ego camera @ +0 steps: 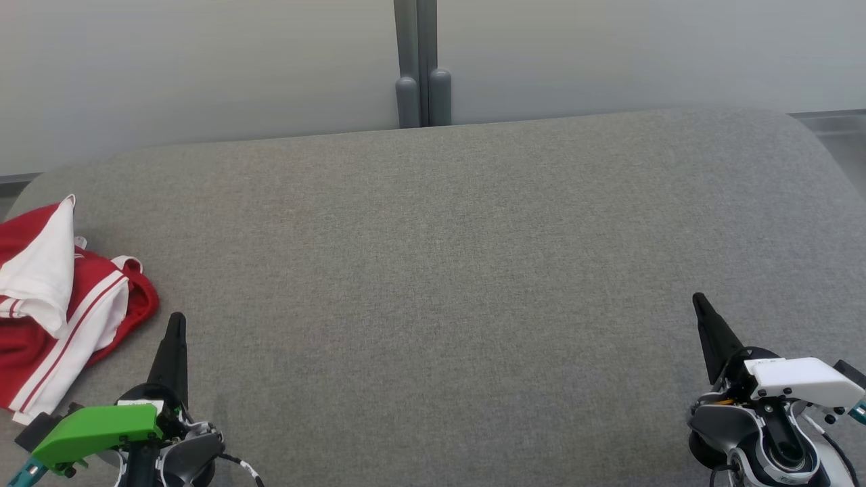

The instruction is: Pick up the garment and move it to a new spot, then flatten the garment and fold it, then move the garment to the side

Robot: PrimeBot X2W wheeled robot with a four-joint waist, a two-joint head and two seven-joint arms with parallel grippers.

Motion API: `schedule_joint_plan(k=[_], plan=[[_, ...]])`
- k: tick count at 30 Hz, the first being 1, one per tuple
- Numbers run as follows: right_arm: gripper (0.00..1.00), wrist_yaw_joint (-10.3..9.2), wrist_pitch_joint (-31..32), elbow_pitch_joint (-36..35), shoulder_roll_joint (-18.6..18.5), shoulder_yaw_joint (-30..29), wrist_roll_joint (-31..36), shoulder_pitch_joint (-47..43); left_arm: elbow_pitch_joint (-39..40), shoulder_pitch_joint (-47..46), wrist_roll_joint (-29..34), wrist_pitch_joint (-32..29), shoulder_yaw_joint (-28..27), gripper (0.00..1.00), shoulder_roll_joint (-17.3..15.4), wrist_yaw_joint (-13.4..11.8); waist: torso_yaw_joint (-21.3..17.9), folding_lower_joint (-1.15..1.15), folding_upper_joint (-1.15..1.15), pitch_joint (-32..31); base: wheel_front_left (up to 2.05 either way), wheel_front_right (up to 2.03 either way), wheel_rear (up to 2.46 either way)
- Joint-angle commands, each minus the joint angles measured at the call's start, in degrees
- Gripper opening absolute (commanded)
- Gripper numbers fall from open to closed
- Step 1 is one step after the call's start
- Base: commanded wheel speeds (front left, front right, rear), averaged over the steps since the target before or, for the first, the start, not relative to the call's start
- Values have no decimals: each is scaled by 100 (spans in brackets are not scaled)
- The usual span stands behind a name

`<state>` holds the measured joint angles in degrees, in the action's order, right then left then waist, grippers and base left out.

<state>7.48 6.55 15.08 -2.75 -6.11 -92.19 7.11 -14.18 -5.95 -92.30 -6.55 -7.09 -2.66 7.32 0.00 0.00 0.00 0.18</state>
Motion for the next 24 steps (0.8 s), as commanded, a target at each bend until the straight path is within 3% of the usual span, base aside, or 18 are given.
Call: schedule_joint_plan(k=[1, 24], plan=[[0, 2, 20, -17, -24, -7, -33, 29, 16, -79, -9, -15, -8, 0, -41, 35, 0, 0, 0, 0, 0, 0, 0], [0, 2, 19, -17, -24, -7, -33, 29, 17, -79, -9, -14, -7, 0, -41, 35, 0, 0, 0, 0, 0, 0, 0]])
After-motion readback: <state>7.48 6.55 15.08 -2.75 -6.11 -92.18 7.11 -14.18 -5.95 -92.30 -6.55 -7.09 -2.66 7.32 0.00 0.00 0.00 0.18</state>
